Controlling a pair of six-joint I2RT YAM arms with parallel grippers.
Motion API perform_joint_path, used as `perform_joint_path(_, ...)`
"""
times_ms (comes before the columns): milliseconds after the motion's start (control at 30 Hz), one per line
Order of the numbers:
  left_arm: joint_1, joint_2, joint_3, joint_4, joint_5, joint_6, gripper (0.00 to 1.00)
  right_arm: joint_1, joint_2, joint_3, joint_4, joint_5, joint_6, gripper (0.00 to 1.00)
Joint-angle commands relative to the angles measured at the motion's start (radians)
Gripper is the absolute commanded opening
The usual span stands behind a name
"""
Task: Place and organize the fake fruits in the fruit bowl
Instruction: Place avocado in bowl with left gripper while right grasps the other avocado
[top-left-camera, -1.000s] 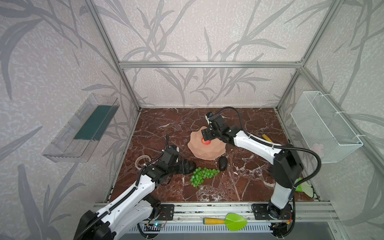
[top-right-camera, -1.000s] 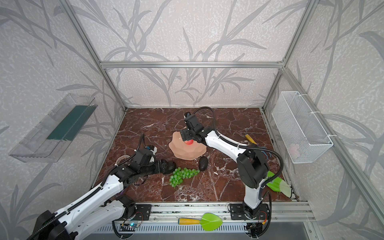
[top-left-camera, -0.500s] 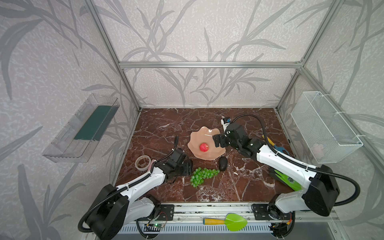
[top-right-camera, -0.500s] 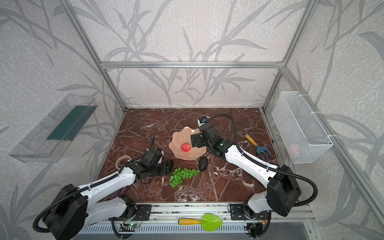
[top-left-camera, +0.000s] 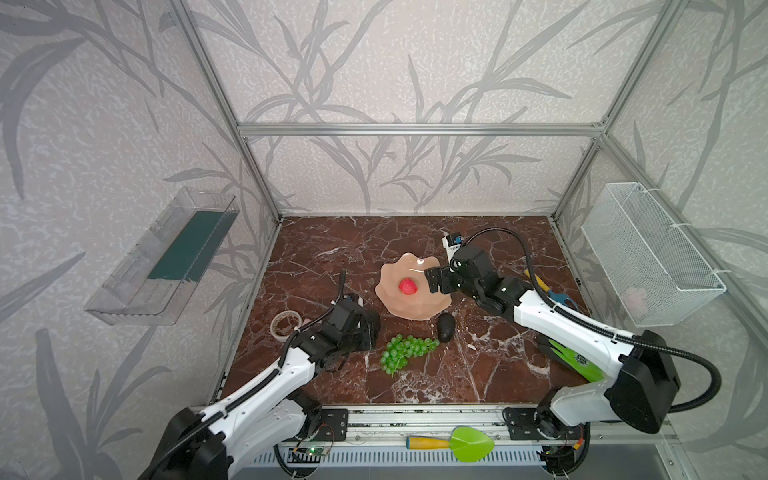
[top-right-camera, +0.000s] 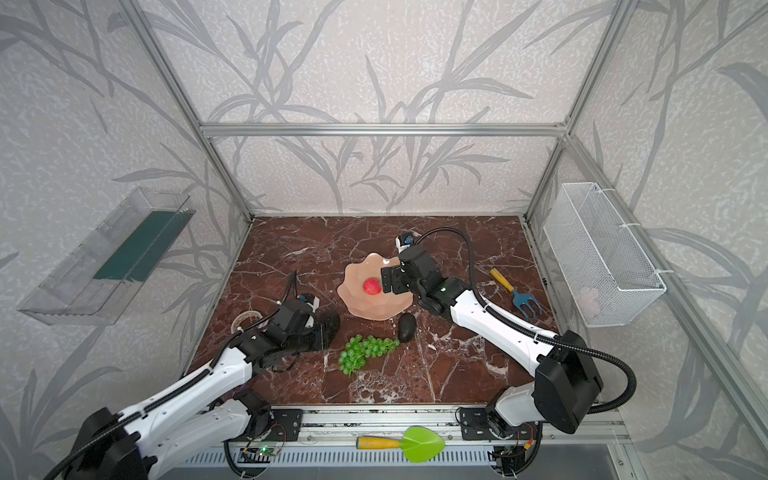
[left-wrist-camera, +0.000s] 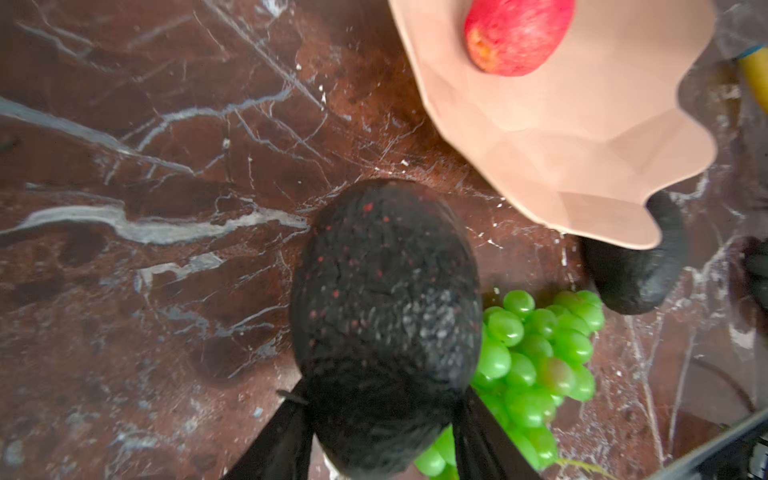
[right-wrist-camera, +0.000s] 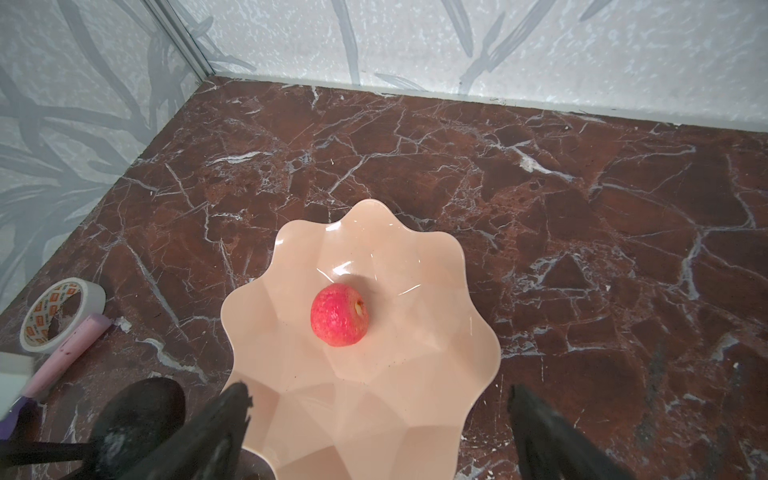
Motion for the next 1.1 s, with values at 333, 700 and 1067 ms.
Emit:
perform_joint_path(333,-0.003,0.134,0.27,0.044,0.035,0.117,0.53,-0.007,-0.066,-0.08,-0.022,0.034,0.017,0.96)
perform_joint_path(700,-0.02,0.531,0.456,0.223,0.177,0.116,0.52,-0.008,-0.193,-0.219,-0.072,0.061,0.07,0.96)
perform_joint_path(1067,-0.097,0.837,0.686,0.162,0.184,0.142,0.51,-0.009,-0.244,-0.285,-0.09,0.062,0.103,0.96)
